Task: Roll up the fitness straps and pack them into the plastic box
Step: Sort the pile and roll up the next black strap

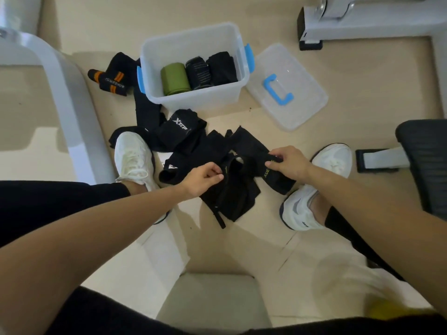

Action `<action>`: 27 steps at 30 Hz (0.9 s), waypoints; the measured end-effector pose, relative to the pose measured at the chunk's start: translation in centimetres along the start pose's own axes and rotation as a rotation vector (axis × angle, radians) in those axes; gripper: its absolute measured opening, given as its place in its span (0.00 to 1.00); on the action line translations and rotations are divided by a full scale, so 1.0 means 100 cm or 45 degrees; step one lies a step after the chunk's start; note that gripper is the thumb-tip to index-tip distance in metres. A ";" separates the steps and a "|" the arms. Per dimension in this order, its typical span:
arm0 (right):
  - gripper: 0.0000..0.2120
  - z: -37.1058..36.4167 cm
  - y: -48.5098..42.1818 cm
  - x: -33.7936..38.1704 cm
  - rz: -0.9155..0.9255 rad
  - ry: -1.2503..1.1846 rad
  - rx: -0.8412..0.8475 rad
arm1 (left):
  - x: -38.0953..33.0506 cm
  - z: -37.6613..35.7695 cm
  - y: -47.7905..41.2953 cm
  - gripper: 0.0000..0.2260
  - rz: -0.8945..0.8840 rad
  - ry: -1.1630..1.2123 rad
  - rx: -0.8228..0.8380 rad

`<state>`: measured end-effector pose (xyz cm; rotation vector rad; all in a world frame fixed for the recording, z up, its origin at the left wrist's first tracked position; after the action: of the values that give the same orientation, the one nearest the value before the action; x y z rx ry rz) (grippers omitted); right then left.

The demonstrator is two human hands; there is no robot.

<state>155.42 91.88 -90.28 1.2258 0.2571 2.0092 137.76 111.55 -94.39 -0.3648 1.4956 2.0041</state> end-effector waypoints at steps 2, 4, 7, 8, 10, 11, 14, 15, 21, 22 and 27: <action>0.09 0.002 0.001 -0.002 -0.004 0.021 -0.032 | -0.003 -0.009 -0.003 0.18 0.083 0.067 0.020; 0.06 0.003 0.003 -0.002 0.003 0.021 -0.049 | -0.007 -0.015 -0.006 0.24 0.122 0.074 0.010; 0.07 0.001 0.007 -0.002 0.014 -0.043 -0.045 | -0.004 -0.019 -0.014 0.31 0.221 0.114 -0.014; 0.08 0.001 0.009 -0.002 0.011 -0.068 -0.049 | -0.001 -0.020 -0.018 0.34 0.266 0.147 -0.008; 0.10 0.000 0.011 -0.003 0.008 -0.099 -0.065 | 0.004 -0.022 -0.021 0.36 0.343 0.166 0.013; 0.10 0.001 0.012 -0.003 0.012 -0.104 -0.076 | 0.005 -0.024 -0.021 0.35 0.363 0.150 0.023; 0.09 0.005 0.013 -0.002 0.014 -0.083 -0.138 | 0.004 -0.032 -0.020 0.30 0.335 0.094 0.057; 0.08 0.007 0.014 -0.001 0.013 -0.066 -0.167 | 0.002 -0.034 -0.019 0.27 0.303 0.085 0.071; 0.05 0.033 0.015 0.019 0.045 -0.063 -0.117 | -0.038 0.006 -0.004 0.05 0.013 -0.045 0.052; 0.05 0.040 0.016 0.027 0.053 -0.066 -0.079 | -0.051 0.023 0.000 0.06 -0.057 -0.097 -0.006; 0.05 0.088 0.021 0.078 0.127 -0.040 0.028 | -0.124 0.099 0.031 0.12 -0.285 -0.280 -0.161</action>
<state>159.62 93.99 -79.32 1.3065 0.2069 2.0749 146.86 116.51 -82.01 -0.3358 1.1454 1.8966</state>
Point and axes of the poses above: each hand's wrist, its own y-axis away from the middle knuckle, its own z-axis out of the back of the hand, x = y × z, the point moved 7 cm from there along -y, towards the middle knuckle, and after that the axes turned 9 degrees about z, right-handed, at the moved point
